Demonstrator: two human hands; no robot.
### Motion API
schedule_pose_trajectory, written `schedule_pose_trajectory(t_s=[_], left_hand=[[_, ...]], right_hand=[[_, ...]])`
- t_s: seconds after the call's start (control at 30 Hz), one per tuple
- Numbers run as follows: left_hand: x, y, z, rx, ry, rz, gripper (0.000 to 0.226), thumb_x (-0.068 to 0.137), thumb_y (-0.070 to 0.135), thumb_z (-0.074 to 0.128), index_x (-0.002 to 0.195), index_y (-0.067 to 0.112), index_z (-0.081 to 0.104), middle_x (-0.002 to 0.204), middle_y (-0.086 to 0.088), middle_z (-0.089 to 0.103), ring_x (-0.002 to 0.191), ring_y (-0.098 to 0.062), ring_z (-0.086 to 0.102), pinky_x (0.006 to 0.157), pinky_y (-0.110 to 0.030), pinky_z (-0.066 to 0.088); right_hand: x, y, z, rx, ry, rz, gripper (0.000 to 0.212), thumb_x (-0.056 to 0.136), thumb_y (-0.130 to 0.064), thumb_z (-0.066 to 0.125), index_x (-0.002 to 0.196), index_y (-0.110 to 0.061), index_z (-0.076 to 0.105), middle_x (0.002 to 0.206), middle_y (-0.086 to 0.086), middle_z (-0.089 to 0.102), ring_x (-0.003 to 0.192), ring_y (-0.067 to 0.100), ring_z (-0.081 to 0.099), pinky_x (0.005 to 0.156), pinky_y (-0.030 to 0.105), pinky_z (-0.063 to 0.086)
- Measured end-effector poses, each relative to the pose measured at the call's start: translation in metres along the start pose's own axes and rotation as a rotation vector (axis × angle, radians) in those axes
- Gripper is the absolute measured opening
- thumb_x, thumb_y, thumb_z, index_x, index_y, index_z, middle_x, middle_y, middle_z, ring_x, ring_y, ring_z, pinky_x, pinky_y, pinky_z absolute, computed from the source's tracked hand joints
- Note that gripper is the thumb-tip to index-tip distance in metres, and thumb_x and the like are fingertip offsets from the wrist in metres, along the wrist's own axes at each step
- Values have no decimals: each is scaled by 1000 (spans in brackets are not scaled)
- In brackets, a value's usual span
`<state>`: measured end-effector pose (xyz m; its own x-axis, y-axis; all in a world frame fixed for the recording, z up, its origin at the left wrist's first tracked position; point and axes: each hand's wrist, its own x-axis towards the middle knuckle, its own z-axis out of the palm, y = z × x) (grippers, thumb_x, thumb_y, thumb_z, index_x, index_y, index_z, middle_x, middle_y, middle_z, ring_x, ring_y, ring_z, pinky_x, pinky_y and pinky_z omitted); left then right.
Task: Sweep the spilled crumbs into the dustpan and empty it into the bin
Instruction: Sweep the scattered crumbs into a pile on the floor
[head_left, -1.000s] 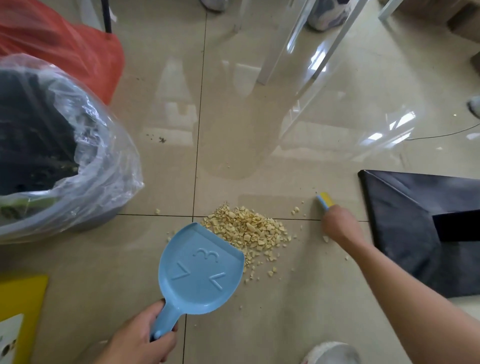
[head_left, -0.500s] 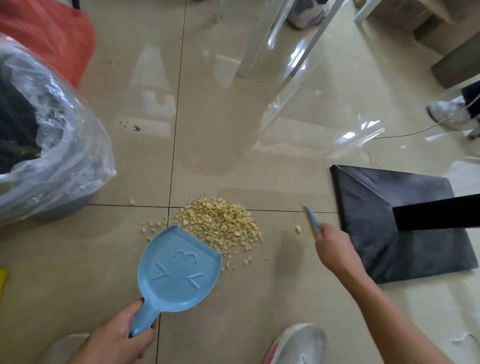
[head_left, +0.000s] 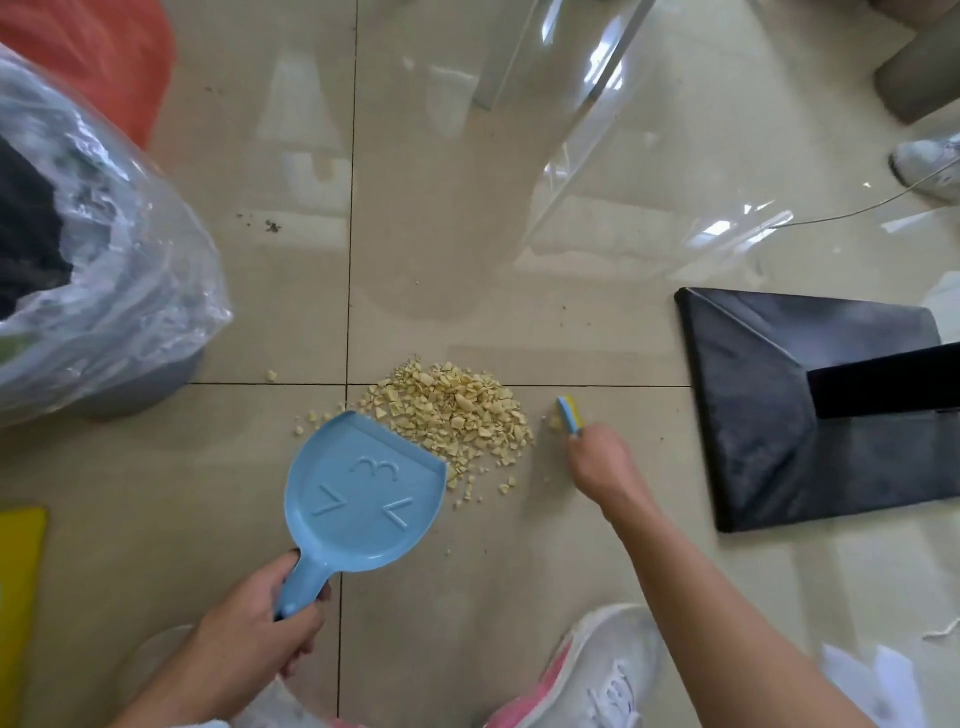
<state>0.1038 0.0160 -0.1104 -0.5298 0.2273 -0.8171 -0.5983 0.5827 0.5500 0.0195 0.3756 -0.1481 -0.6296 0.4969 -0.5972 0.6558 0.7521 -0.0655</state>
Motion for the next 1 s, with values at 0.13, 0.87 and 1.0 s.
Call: schedule_pose_trajectory(t_s=[0.13,0.87,1.0], left_hand=[[2,-10,-3,-31,15,11,13,89,1,59,91,13,62,57,-5,65,48,-13,56,57,-27,49],[-10,-85,-58,-112,559,136,25,64,10,56,85,22,63,57,-16,49,44,-3,37,49,-43,31],[-6,-84,-57,-80,592,166,22,63,10,57,81,22,59,55,-7,49,42,-4,39,47,-37,29]], right_hand=[[-29,-31,9,106,-33,-137,29,102,-15,39,80,-7,57,74,8,55,70,27,51,62,31,36],[-84,-231,105,520,-471,-382,39,101,-33,48,68,-14,58,58,3,53,50,20,45,56,35,41],[-71,-216,102,329,-382,-417,43,103,-28,45,87,1,71,66,7,57,58,21,49,57,32,39]])
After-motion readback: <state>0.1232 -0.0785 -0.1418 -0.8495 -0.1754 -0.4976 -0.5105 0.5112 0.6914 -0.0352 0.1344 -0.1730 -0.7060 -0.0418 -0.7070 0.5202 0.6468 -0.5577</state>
